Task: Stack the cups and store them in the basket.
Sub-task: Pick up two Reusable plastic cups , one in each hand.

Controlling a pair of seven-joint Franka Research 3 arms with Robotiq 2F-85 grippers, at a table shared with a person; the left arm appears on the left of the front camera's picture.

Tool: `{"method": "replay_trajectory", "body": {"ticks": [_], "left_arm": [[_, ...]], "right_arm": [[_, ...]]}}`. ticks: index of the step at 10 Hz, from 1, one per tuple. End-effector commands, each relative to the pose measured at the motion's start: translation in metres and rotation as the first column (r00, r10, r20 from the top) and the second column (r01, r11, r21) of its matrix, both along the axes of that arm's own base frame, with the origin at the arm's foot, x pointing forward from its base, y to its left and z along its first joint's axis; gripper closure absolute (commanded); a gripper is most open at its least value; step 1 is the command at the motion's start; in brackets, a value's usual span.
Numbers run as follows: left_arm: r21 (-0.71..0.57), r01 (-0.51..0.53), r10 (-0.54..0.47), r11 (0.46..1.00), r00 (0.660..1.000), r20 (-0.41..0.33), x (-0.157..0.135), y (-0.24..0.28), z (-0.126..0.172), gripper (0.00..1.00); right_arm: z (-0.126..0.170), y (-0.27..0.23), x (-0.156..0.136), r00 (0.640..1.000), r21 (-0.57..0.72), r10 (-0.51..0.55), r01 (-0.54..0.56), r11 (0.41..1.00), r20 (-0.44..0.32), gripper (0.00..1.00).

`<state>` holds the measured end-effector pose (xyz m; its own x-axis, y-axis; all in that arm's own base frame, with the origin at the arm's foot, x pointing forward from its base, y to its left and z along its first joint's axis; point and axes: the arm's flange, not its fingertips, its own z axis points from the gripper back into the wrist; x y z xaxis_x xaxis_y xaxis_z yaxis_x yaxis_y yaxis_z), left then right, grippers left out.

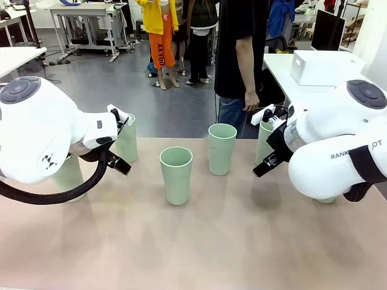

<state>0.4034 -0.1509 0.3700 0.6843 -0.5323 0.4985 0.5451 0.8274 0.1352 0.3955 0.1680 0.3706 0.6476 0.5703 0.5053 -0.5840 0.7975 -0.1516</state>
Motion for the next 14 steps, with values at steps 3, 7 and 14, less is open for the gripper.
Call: {"method": "replay_trajectory", "body": {"ticks": [3, 7, 14], "left_arm": [[-0.005, -0.005, 0.005, 1.000, 1.000, 0.017, 0.012, 0.014, 0.030, 0.00], [-0.086, 0.234, -0.238, 0.968, 0.970, -0.040, 0.023, 0.072, 0.135, 0.00], [-0.174, 0.610, -0.602, 0.773, 0.792, 0.102, 0.015, 0.263, 0.129, 0.00]], "right_arm": [[0.068, -0.010, 0.026, 1.000, 0.045, 0.028, -0.027, 0.999, -0.011, 0.00], [0.162, -0.082, 0.039, 0.986, 0.173, 0.168, -0.162, 0.971, -0.016, 0.00], [0.131, -0.283, 0.018, 0.836, 0.342, 0.506, -0.548, 0.763, 0.210, 0.00]]}}
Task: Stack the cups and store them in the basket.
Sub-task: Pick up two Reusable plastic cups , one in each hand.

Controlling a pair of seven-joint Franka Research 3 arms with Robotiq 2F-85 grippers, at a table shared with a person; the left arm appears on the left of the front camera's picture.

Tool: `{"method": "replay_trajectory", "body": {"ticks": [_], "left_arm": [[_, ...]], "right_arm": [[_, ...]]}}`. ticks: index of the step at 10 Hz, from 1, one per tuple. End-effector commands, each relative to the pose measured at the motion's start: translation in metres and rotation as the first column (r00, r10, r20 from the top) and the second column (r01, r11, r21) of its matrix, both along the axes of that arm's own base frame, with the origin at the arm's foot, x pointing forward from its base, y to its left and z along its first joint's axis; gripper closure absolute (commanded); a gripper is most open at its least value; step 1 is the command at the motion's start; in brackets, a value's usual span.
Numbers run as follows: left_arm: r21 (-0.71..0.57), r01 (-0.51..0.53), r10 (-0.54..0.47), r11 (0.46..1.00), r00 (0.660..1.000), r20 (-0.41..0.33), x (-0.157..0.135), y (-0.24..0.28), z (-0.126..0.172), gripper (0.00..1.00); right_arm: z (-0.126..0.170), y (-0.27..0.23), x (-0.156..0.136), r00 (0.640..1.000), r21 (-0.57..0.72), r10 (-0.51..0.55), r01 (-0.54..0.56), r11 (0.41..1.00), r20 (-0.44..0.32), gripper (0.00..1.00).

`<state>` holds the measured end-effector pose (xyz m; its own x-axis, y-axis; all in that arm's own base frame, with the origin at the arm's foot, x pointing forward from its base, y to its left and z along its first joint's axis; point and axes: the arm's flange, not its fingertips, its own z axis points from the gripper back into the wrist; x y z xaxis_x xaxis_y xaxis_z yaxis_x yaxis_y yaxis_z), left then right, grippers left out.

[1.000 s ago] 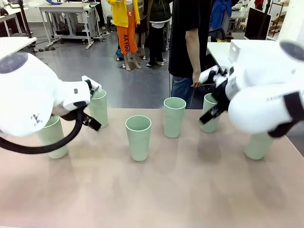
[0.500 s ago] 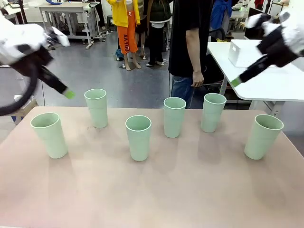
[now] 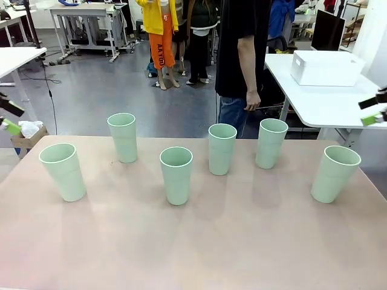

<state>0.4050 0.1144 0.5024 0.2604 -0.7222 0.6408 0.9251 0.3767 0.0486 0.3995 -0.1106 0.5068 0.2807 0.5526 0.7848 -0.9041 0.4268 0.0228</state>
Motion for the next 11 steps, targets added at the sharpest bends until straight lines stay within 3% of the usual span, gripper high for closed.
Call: {"method": "replay_trajectory", "body": {"ticks": [1, 2, 6, 7, 10, 11], "left_arm": [[-0.018, 0.086, -0.084, 0.996, 0.993, 0.083, 0.011, -0.012, -0.010, 0.00], [0.000, 0.000, 0.000, 1.000, 1.000, 0.000, 0.000, 0.000, 0.000, 0.00], [0.015, 0.012, -0.012, 1.000, 1.000, 0.011, 0.001, 0.001, -0.007, 0.00], [0.004, 0.060, -0.060, 0.998, 0.998, -0.007, 0.011, 0.026, -0.007, 0.00], [-0.070, 0.252, -0.253, 0.965, 0.967, -0.003, 0.023, 0.061, -0.017, 0.00], [-0.073, 0.265, -0.266, 0.961, 0.964, -0.004, 0.026, 0.069, -0.024, 0.00]], "right_arm": [[-0.010, -0.002, 0.015, 0.990, 0.033, 0.088, -0.092, 0.995, 0.106, 0.00], [0.000, 0.000, 0.000, 1.000, 0.000, 0.000, 0.000, 1.000, 0.000, 0.00], [-0.009, -0.002, 0.000, 1.000, -0.009, 0.018, -0.018, 1.000, 0.012, 0.00], [-0.006, -0.037, 0.018, 0.999, 0.060, 0.041, -0.042, 0.997, 0.014, 0.00], [-0.012, -0.096, 0.033, 0.994, 0.160, 0.092, -0.099, 0.982, 0.054, 0.00], [-0.018, -0.116, 0.036, 0.994, 0.189, 0.090, -0.099, 0.977, 0.056, 0.00]]}}
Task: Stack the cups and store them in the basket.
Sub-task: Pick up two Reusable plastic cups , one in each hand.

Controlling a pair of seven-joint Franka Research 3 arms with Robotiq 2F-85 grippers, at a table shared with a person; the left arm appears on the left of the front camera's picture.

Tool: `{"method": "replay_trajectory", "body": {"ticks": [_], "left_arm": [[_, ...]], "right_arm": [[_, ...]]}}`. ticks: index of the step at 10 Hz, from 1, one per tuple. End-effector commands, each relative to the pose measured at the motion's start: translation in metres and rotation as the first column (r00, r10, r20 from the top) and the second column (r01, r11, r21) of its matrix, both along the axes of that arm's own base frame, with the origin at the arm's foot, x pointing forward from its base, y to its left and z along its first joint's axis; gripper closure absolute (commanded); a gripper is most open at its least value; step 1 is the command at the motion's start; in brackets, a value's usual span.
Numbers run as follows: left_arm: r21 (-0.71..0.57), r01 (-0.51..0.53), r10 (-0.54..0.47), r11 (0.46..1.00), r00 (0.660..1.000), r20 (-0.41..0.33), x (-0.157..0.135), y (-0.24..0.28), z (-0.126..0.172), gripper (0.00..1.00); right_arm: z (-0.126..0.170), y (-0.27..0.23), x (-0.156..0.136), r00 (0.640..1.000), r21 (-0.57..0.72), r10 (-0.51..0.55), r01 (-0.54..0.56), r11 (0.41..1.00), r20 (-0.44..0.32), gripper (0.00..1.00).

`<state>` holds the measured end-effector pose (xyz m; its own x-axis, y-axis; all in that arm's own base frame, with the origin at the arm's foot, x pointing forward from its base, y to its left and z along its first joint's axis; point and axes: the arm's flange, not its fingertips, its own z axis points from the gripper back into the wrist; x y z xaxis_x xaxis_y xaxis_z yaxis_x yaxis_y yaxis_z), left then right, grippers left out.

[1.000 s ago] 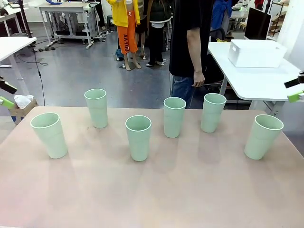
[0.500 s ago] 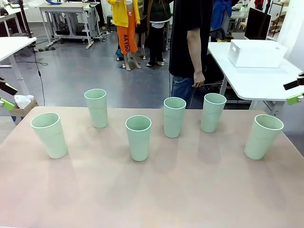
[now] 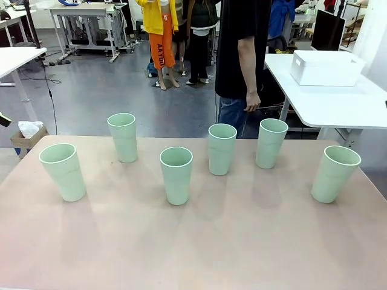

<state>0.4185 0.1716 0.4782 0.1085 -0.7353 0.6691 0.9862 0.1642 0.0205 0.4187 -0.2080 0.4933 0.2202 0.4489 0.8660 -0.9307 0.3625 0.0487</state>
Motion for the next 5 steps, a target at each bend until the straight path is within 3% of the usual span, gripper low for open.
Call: {"method": "replay_trajectory", "body": {"ticks": [1, 3, 5], "left_arm": [[-0.034, 0.021, -0.021, 0.999, 1.000, 0.003, 0.012, 0.018, -0.003, 0.00], [-0.044, -0.066, 0.066, 0.997, 0.998, 0.007, -0.002, 0.031, -0.001, 0.00], [-0.070, -0.088, 0.091, 0.994, 0.995, 0.033, -0.007, 0.045, 0.000, 0.00]], "right_arm": [[-0.007, -0.035, 0.017, 1.000, 0.059, -0.004, 0.004, 0.998, 0.004, 0.00], [-0.010, -0.059, 0.010, 0.999, 0.085, -0.043, 0.043, 0.995, 0.006, 0.00], [-0.012, -0.078, 0.007, 0.997, 0.110, -0.071, 0.069, 0.991, 0.011, 0.00]]}}
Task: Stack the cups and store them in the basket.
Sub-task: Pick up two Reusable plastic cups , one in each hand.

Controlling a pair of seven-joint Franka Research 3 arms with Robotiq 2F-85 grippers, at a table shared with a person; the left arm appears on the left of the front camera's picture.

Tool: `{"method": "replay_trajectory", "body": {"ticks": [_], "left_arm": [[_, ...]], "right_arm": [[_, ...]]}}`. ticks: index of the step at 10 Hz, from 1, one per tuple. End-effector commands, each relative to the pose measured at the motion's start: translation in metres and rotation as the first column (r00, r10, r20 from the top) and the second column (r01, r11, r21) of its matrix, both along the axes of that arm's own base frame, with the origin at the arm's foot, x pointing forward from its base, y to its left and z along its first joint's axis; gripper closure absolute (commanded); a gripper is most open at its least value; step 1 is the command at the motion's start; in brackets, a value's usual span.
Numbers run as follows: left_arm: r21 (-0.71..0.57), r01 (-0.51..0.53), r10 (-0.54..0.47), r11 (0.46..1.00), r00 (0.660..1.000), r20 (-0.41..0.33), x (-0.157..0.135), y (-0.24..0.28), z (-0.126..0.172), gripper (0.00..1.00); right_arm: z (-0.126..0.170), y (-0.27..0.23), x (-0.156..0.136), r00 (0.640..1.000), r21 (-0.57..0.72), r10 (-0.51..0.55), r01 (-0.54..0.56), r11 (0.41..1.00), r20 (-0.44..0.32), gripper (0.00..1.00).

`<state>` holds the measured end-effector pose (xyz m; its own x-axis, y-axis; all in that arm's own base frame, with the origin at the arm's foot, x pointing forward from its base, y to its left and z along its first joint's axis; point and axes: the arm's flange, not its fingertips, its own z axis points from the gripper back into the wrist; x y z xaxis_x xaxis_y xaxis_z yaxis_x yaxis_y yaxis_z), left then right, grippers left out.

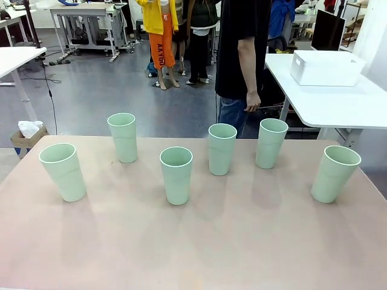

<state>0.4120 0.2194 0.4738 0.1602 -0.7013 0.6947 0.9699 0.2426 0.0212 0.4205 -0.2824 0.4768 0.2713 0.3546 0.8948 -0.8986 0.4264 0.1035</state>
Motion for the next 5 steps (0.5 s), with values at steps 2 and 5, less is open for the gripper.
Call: {"method": "replay_trajectory", "body": {"ticks": [2, 5], "left_arm": [[-0.053, -0.012, 0.014, 0.999, 0.999, 0.032, -0.0061, 0.0028, 0.0055, 0.00], [-0.070, -0.060, 0.063, 0.996, 0.997, 0.040, -0.0097, 0.0046, 0.0129, 0.00]], "right_arm": [[0.0039, -0.0096, -0.0032, 0.999, 0.033, -0.015, 0.013, 0.999, 0.042, 0.00], [0.0106, -0.0070, -0.0047, 0.998, 0.049, -0.034, 0.031, 0.998, 0.057, 0.00]]}}
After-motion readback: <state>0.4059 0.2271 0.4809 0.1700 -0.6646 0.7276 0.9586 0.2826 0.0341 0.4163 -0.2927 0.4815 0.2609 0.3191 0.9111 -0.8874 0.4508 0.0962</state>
